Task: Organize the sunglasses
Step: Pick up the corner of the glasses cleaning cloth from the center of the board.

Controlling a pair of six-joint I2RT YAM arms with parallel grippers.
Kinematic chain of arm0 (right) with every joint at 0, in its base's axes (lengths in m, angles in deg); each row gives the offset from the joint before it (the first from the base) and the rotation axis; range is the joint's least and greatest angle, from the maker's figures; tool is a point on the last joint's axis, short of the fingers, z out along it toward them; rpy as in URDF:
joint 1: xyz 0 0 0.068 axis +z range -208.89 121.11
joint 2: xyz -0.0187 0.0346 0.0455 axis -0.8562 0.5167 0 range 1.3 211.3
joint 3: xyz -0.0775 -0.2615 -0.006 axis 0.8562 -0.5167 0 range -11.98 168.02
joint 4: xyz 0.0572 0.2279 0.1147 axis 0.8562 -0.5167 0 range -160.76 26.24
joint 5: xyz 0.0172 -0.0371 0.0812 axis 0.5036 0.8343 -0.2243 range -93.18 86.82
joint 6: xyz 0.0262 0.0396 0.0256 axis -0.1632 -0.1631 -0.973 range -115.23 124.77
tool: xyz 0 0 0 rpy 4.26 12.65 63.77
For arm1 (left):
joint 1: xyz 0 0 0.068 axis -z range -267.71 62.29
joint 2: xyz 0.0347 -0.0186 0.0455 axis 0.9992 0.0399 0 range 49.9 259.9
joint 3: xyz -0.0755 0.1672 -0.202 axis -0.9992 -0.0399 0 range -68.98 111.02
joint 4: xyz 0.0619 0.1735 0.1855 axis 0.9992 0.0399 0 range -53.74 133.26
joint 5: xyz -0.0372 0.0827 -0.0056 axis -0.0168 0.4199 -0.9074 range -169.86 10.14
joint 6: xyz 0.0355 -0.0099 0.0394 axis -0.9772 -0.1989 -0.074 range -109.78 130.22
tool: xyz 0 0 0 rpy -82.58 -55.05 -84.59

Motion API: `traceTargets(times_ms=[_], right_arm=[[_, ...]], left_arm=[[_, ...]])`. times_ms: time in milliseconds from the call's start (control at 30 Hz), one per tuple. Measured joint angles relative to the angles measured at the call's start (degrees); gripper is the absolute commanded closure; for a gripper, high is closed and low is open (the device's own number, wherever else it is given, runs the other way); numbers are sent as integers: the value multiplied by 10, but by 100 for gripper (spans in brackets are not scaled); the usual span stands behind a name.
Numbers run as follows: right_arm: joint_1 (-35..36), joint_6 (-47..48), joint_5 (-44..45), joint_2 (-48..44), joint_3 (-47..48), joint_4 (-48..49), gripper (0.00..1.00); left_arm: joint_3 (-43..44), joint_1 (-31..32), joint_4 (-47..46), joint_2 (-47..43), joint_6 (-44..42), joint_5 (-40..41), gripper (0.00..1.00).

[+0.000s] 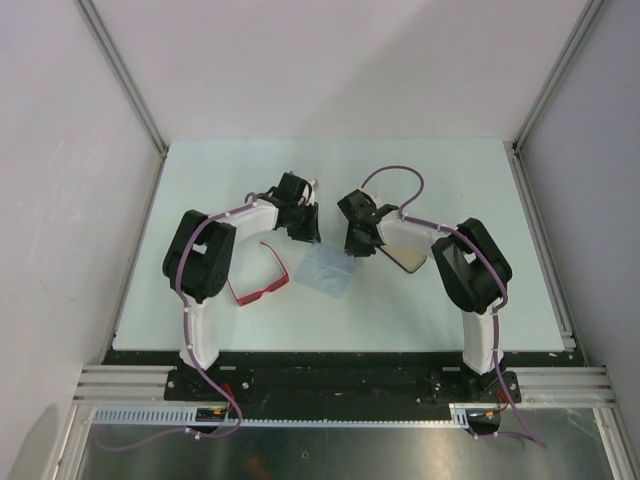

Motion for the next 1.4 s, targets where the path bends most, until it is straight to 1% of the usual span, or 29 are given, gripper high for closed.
traceTargets(times_ms=[67, 200, 233, 267, 333, 400, 533, 633, 667, 733, 767, 833, 867, 933, 967, 1400], right_arm=[[0, 0, 0, 0, 0, 0, 76], [0, 1, 0, 0, 0, 0, 79], [0, 1, 0, 0, 0, 0, 79], [0, 1, 0, 0, 0, 0, 80], [0, 1, 0, 0, 0, 0, 80], [0, 1, 0, 1, 0, 0, 80], [0, 3, 0, 1, 0, 0, 80], [0, 3, -1, 1, 0, 0, 80], [0, 3, -1, 1, 0, 0, 80], [0, 3, -1, 1, 0, 1, 81], [0, 3, -1, 1, 0, 1, 83], [0, 3, -1, 1, 0, 1, 86], [0, 3, -1, 1, 0, 1, 91], [0, 5, -1, 1, 0, 1, 96], [0, 6, -2, 1, 0, 1, 100], [14, 44, 13, 0, 0, 6, 100]], left_arm=[[0, 0, 0, 0, 0, 2, 78], [0, 0, 3, 1, -2, 7, 81], [0, 0, 3, 1, -3, 7, 81], [1, 0, 4, 1, -4, 7, 78], [1, 1, 4, 1, -5, 7, 76], [2, 3, 4, 1, -5, 7, 72], [2, 8, 3, 1, -7, 7, 71], [3, 10, 3, 1, -7, 7, 76], [3, 11, 3, 1, -9, 8, 80], [3, 13, 4, 2, -11, 10, 84], [3, 13, 4, 2, -12, 11, 90], [3, 14, 5, 2, -16, 12, 94], [3, 15, 5, 3, -16, 12, 95], [3, 15, 6, 3, -15, 13, 100], [3, 15, 6, 3, -15, 13, 99], [4, 16, 7, 2, -30, 12, 99]])
